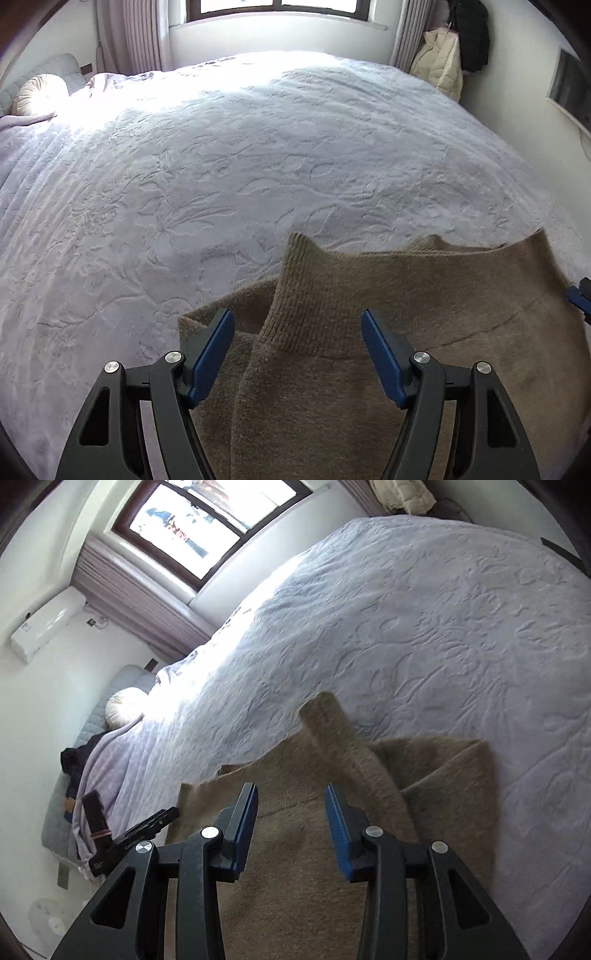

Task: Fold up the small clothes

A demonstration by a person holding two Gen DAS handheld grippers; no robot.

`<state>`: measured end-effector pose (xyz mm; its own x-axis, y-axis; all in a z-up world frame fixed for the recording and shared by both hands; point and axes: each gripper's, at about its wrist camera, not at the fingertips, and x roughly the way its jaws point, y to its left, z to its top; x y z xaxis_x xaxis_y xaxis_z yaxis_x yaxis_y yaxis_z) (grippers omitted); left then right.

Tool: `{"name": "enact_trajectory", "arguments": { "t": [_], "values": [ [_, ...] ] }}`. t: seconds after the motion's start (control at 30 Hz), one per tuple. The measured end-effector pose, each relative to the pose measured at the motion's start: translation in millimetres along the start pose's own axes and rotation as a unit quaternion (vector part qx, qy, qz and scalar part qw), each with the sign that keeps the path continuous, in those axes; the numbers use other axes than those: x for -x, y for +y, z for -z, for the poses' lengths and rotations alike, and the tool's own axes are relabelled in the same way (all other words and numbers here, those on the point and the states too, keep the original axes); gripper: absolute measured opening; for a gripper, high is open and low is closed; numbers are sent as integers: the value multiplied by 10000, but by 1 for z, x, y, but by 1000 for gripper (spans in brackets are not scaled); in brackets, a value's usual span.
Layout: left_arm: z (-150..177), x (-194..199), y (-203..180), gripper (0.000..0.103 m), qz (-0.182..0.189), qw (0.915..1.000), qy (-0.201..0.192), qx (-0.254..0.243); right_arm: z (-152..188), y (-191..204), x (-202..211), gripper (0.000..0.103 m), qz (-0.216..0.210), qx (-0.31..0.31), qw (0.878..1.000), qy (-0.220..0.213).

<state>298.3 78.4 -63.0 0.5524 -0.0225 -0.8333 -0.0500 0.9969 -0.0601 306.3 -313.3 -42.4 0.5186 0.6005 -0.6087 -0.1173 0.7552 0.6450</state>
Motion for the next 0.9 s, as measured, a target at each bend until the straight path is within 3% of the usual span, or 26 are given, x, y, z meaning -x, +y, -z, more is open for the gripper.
{"name": "enact_trajectory", "arguments": {
  "t": [0.03, 0.1, 0.17, 0.27, 0.37, 0.4, 0.47, 0.53, 0.67, 0.9],
  "values": [
    [1, -7, 1, 72, -143, 9998, 95, 37, 1, -3, -6, 42, 131, -15, 9999, 49],
    [4, -10, 12, 72, 26, 9997, 87, 215, 3, -14, -10, 41, 525, -76, 9986, -60],
    [4, -6, 21, 72, -25, 9994, 44, 331, 3, -40, -2, 38, 308, -569, 9975, -301],
    [5, 8, 32, 72, -447, 9988, -97, 167, 6, -60, 22, 37, 171, -979, 9938, -503],
    [13, 27, 48, 72, -341, 9991, -161, 168, 11, -47, 38, 46, 442, -673, 9955, -500],
    [17, 34, 53, 72, -315, 9992, -166, 157, 16, -43, 46, 53, 419, -608, 9960, -496],
    [29, 48, 58, 72, -286, 9994, -159, 91, 28, -38, 58, 54, 259, -565, 9971, -440],
    [46, 64, 59, 72, -147, 9998, -142, 12, 43, -31, 65, 55, 69, -569, 9977, -363],
    [81, 91, 57, 72, 488, 9988, 12, -63, 80, -9, 80, 55, -270, -523, 9979, -258],
    [132, 101, 46, 72, 1225, 9916, 400, 75, 152, 34, 91, 57, -599, -66, 9981, 156]
  ]
}}
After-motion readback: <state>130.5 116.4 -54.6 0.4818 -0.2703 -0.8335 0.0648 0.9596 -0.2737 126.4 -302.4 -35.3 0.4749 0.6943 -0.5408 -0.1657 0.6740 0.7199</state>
